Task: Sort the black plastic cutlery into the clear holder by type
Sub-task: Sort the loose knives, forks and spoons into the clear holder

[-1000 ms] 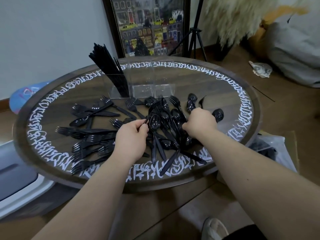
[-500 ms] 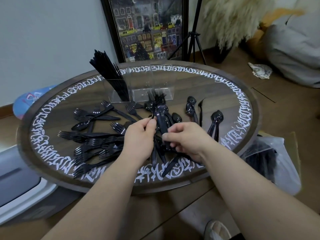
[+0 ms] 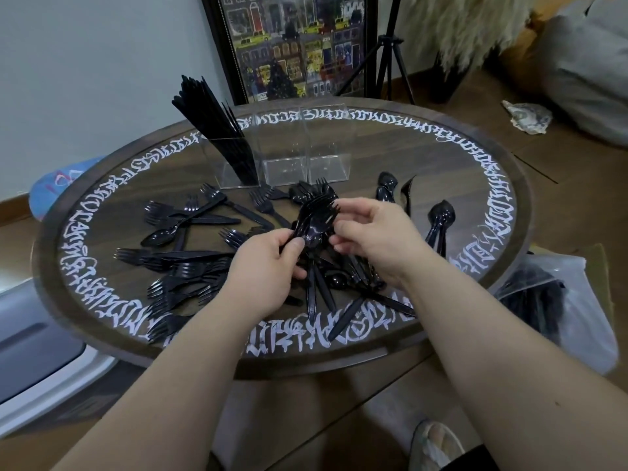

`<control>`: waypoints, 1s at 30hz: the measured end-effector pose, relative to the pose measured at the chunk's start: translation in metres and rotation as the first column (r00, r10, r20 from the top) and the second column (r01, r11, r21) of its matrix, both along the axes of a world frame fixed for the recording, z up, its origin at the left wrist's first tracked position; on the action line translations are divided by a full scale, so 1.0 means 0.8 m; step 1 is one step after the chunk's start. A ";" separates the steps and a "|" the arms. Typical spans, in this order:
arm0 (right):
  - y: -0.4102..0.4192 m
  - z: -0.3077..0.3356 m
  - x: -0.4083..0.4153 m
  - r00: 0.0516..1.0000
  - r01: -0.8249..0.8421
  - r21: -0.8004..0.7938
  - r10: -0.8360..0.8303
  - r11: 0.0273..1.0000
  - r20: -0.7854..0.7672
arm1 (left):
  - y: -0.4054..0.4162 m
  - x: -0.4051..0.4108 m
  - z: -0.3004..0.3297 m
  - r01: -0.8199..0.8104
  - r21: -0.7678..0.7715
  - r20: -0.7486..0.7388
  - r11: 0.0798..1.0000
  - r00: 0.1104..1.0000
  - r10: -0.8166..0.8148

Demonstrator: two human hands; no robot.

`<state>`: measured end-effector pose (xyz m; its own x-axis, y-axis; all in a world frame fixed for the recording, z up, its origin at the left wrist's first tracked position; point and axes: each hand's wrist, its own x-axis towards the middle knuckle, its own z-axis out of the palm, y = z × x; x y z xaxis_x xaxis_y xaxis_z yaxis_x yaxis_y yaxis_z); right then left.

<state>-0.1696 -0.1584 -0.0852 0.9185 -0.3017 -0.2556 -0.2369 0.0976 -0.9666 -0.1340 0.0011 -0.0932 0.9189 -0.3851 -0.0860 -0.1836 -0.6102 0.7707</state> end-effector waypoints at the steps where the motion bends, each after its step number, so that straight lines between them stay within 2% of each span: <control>1: -0.002 0.001 0.001 1.000 0.007 0.061 -0.008 0.998 0.026 | 0.002 0.001 0.000 0.026 0.023 0.006 0.999 1.000 -0.026; 6: -0.004 -0.001 -0.004 0.994 -0.071 0.159 0.058 0.985 0.089 | 0.011 0.005 0.000 0.083 0.030 0.018 0.996 0.996 -0.084; 11: -0.006 -0.006 -0.008 0.991 -0.086 -0.157 0.101 0.984 0.091 | 0.010 -0.001 0.002 0.105 -0.085 -0.098 0.991 0.989 -0.114; 13: -0.005 -0.009 -0.008 0.992 -0.067 -0.191 0.086 0.979 0.093 | 0.011 -0.001 0.004 0.060 -0.124 -0.154 0.990 0.985 -0.079; 17: -0.002 -0.009 -0.008 0.988 0.000 -0.233 0.036 0.973 0.151 | 0.015 -0.001 0.003 0.140 0.062 -0.060 0.988 0.989 -0.136; 20: 0.001 -0.014 -0.005 0.986 0.055 -0.253 -0.014 0.966 0.164 | 0.015 -0.001 0.004 0.207 0.134 -0.055 0.969 0.978 -0.201; 23: -0.001 -0.021 -0.001 0.989 0.059 -0.286 -0.017 0.956 0.147 | 0.023 0.004 0.005 0.142 0.212 0.027 0.967 0.988 -0.151; 27: 0.004 -0.027 0.006 0.994 0.063 -0.585 -0.001 0.808 0.105 | 0.046 0.017 0.008 -0.030 0.135 0.133 0.990 0.991 0.012; 30: 0.025 -0.016 0.026 0.997 0.007 -0.794 0.056 0.609 0.052 | 0.063 0.026 0.008 -0.123 0.075 0.169 0.990 0.980 0.109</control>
